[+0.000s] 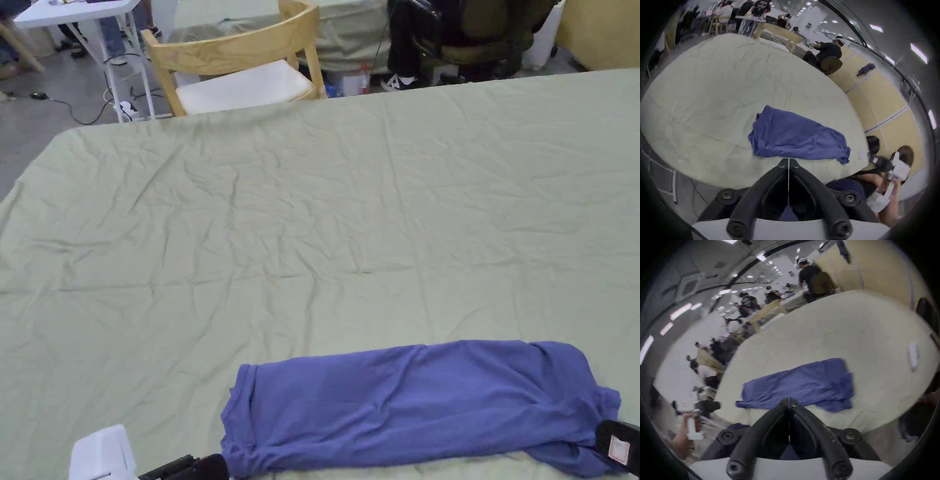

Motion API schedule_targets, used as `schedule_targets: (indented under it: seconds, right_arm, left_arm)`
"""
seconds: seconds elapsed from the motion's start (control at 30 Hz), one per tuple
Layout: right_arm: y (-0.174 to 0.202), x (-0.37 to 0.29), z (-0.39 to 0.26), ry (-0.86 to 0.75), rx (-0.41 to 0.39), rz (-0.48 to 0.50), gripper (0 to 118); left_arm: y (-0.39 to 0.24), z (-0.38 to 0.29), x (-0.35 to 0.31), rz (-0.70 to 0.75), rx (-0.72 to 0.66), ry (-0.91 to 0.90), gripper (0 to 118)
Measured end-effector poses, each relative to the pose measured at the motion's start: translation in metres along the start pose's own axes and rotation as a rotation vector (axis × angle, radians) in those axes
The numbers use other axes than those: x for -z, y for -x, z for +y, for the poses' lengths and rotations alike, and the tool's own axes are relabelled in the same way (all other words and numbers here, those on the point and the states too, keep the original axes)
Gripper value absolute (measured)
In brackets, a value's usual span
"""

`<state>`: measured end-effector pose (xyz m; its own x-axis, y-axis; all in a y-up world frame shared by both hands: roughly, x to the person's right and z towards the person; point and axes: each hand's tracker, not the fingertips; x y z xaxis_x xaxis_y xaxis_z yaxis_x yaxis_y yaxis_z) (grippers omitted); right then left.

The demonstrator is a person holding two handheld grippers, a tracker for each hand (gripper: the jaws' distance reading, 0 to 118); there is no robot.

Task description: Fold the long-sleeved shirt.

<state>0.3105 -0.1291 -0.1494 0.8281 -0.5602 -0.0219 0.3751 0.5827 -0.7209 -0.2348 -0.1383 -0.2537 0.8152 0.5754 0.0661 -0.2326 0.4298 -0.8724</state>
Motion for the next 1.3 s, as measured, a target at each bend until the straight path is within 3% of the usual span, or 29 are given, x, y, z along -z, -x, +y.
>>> schedule_targets:
  seconds: [0.1,0.2,0.23,0.27,0.33,0.37,0.53,0.63,0.7,0.77,0.83,0.9,1.0,1.3]
  right_arm:
    - [0.006,-0.002,-0.001,-0.030,-0.048,0.008,2]
    - [0.006,0.001,0.001,-0.026,-0.037,0.010,2]
    - [0.009,0.005,0.003,-0.019,-0.025,0.007,2]
    - [0.010,0.008,0.003,-0.014,-0.017,0.006,2]
    - [0.012,0.014,0.002,-0.002,-0.015,0.010,2]
    - [0.011,0.019,0.003,0.006,-0.017,0.013,2]
    - [0.007,0.036,-0.004,0.071,0.027,0.189,1]
    - [0.008,0.041,-0.006,0.072,0.004,0.204,1]
    - [0.010,0.045,-0.007,0.075,-0.004,0.216,1]
    - [0.012,0.050,-0.005,0.084,-0.007,0.221,1]
    - [0.016,0.055,-0.004,0.089,-0.013,0.213,1]
    - [0.018,0.059,-0.001,0.094,-0.012,0.204,1]
    - [0.022,0.059,0.000,0.094,0.001,0.192,1]
    - [0.034,0.047,0.005,0.060,0.014,0.170,1]
  left_arm:
    - [0.040,0.026,0.012,-0.141,-0.096,0.025,0]
    - [0.062,0.044,0.036,-0.235,-0.107,0.048,4]
    - [0.064,0.048,0.047,-0.192,-0.089,0.045,17]
    - [0.068,0.051,0.057,-0.175,-0.060,0.049,37]
    - [0.078,0.056,0.087,-0.186,-0.034,0.068,108]
    - [0.082,0.058,0.103,-0.174,-0.030,0.090,118]
    - [0.100,0.064,0.157,-0.134,-0.001,0.140,114]
    - [0.091,0.063,0.172,-0.165,0.017,0.153,117]
    - [0.077,0.067,0.179,-0.223,0.040,0.181,112]
    - [0.071,0.068,0.186,-0.246,-0.005,0.215,94]
    - [0.060,0.064,0.195,-0.205,0.014,0.216,55]
    - [0.059,0.066,0.198,-0.122,0.028,0.195,34]
    - [0.069,0.070,0.186,-0.207,-0.101,0.199,28]
    - [0.058,0.071,0.119,-0.230,-0.036,0.157,26]
